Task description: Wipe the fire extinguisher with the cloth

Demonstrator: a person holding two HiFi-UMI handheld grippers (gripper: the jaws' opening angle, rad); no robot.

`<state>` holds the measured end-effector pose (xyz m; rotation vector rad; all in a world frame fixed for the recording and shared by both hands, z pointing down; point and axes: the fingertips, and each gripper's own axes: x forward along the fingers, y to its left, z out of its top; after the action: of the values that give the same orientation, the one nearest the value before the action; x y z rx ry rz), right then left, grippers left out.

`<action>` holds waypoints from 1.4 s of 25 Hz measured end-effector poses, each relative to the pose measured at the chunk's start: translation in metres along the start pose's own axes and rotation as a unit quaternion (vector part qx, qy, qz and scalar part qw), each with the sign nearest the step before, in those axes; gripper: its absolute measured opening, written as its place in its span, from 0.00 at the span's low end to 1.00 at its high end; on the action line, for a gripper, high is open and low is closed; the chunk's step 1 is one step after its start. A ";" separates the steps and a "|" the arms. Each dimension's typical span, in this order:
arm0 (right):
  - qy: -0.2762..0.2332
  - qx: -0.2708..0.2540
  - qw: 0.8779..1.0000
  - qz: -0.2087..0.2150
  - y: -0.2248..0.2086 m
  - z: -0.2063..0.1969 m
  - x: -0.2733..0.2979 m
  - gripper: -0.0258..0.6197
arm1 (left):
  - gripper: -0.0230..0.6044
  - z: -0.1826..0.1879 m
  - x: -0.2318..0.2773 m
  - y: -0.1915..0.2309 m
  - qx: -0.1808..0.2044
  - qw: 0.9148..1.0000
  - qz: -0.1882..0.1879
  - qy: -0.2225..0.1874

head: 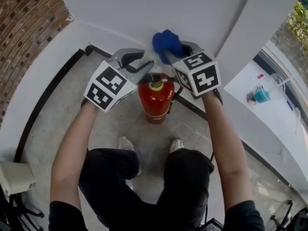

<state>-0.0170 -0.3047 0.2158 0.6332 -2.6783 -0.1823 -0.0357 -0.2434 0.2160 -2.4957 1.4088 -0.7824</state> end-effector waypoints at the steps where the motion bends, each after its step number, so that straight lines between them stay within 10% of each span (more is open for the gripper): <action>1: 0.007 -0.010 1.000 0.015 0.010 -0.007 -0.001 0.17 | 0.20 -0.001 0.000 0.000 -0.006 1.000 0.001 0.000; 9: 0.017 -0.155 0.978 0.137 0.063 -0.016 -0.024 0.16 | 0.33 -0.005 -0.003 -0.001 -0.015 1.000 -0.015 0.006; 18: -0.014 -0.128 0.991 0.037 0.029 0.029 0.006 0.16 | 0.48 -0.006 -0.004 -0.014 -0.023 0.999 -0.043 0.020; 27: 0.013 -0.241 0.953 0.181 0.091 0.012 -0.027 0.16 | 0.52 -0.006 -0.001 -0.023 0.006 0.997 -0.059 0.042; 35: -0.007 -0.197 0.976 0.092 0.048 0.040 0.002 0.16 | 0.52 -0.005 -0.005 -0.022 0.002 0.999 -0.044 0.028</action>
<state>-0.0535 -0.2616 0.1891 0.2589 -2.5869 -0.6469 -0.0239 -0.2264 0.2269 -2.5669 1.3196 -0.8786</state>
